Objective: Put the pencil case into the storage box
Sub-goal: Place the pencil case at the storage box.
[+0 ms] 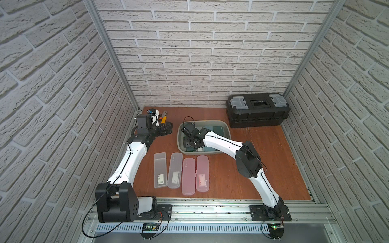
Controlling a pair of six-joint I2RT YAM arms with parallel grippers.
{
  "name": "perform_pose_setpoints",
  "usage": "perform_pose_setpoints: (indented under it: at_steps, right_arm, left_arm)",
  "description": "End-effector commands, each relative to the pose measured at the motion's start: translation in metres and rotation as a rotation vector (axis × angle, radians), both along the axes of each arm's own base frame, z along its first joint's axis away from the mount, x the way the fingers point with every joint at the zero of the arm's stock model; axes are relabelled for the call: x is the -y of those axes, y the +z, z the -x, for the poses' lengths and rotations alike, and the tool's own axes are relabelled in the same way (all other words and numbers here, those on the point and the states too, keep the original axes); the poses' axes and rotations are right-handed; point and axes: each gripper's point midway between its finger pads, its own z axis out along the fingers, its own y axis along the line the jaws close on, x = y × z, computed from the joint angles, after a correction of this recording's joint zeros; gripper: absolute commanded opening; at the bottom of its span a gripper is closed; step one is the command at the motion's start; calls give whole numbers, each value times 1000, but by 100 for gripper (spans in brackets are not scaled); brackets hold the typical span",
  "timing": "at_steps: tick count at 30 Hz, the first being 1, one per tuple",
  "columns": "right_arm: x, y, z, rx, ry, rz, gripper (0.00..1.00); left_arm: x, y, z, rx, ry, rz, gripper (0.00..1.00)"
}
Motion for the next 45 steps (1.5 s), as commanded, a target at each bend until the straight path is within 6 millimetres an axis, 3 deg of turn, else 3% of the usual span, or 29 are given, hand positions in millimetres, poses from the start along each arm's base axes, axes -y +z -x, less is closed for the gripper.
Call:
perform_pose_setpoints:
  at_steps: [1, 5, 11, 15, 19, 26, 30, 37, 45]
  right_arm:
    - [-18, 17, -13, 25, -22, -121, 67]
    - [-17, 20, -10, 4, -27, -136, 85]
    - [-9, 38, -10, 23, 1, -180, 89]
    - [3, 47, -13, 52, 17, -217, 84]
    - [12, 38, -14, 31, 48, -271, 65]
    - [-4, 13, -4, -45, 128, -315, 50]
    - [-12, 0, -3, -78, 147, -320, 46]
    - [-21, -7, -2, -91, 189, -331, 45]
    - [4, 0, -10, -54, 171, -279, 50]
  left_arm:
    - [9, 19, -2, 73, -31, 9, 99]
    - [21, 18, 1, 74, -68, -30, 98]
    - [25, 19, 3, 80, -77, -42, 99]
    - [25, 18, 3, 76, -78, -44, 98]
    - [25, 19, 3, 76, -78, -47, 98]
    - [25, 17, 2, 72, -79, -47, 99]
    - [25, 16, 2, 69, -81, -51, 98]
    - [26, 15, 2, 67, -82, -57, 99]
    - [28, 12, 3, 62, -89, -73, 99]
